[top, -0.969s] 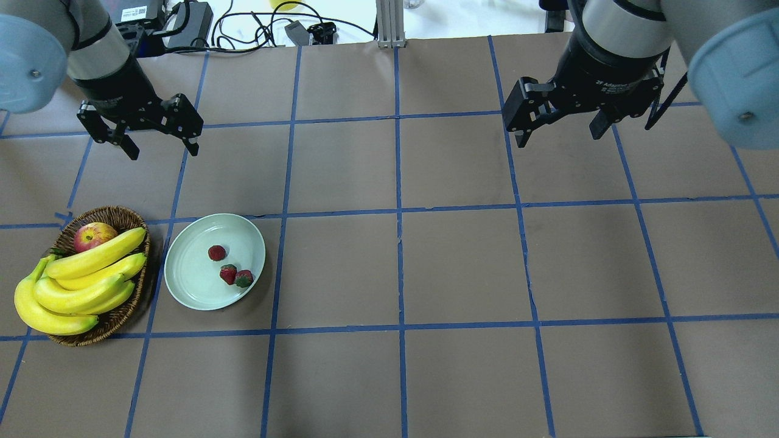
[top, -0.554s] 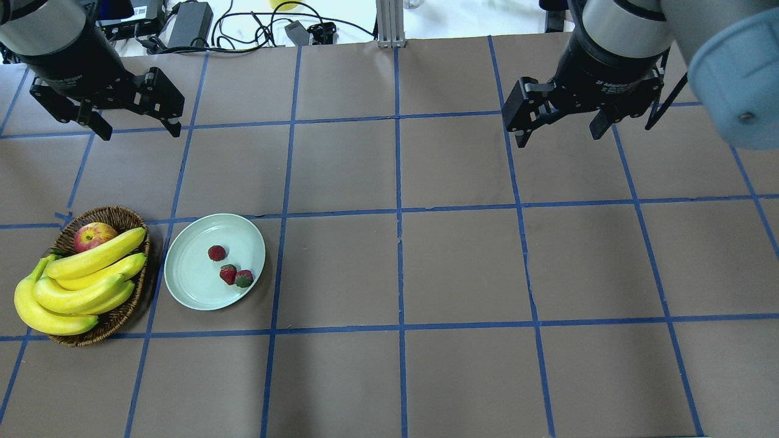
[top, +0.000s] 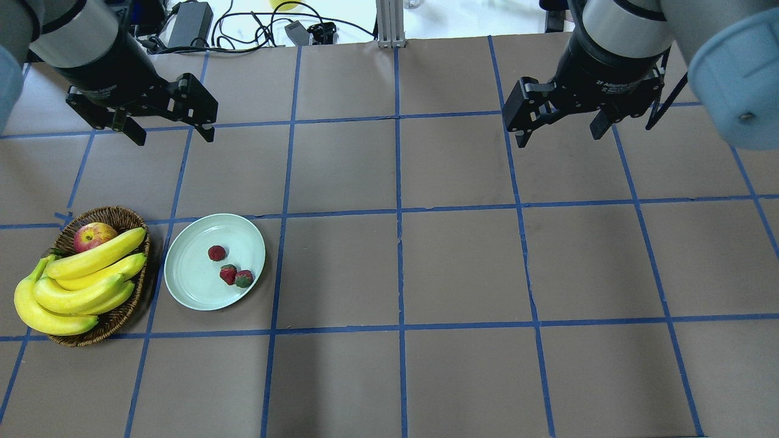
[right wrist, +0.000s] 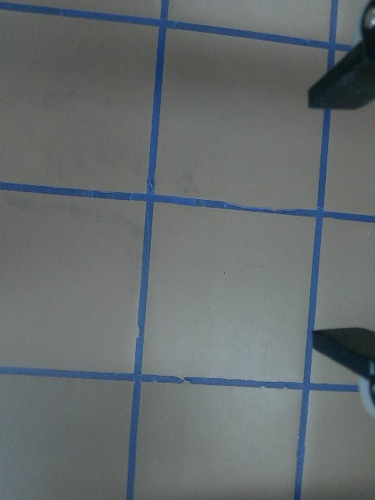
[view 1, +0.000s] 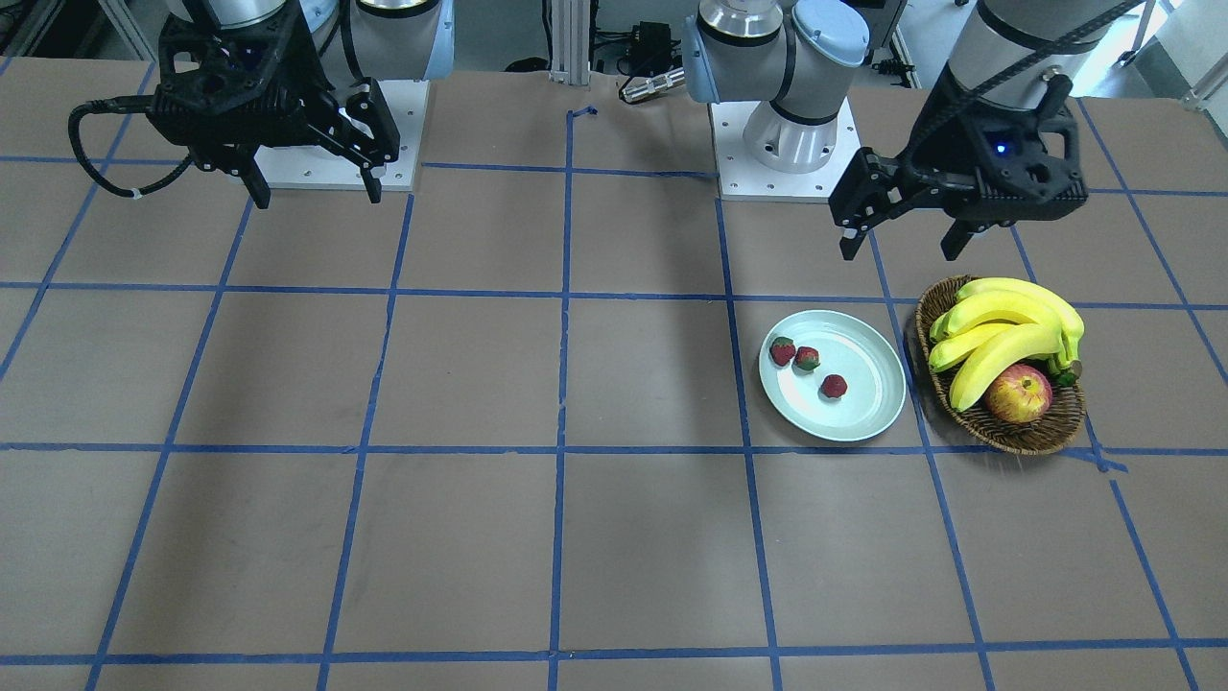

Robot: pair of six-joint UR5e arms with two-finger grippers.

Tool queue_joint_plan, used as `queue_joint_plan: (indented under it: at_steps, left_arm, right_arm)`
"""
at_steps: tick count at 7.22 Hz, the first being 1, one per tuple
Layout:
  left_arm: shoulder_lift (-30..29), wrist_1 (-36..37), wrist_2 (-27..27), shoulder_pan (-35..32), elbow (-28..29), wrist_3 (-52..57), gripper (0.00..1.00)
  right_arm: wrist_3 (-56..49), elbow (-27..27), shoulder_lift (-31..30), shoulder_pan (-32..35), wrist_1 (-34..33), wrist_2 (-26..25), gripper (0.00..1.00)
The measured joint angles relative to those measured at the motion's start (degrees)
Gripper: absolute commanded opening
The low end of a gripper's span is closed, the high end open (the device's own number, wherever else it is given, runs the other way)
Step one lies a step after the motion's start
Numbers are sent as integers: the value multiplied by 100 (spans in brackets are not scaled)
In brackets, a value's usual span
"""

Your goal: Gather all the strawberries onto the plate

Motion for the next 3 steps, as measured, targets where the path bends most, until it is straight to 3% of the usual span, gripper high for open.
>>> queue_joint_plan:
  at_steps: [3]
  left_arm:
    - [28,-73,136,-200,-34,-9,100]
  right_arm:
    - [0,0,0,0,0,5,100]
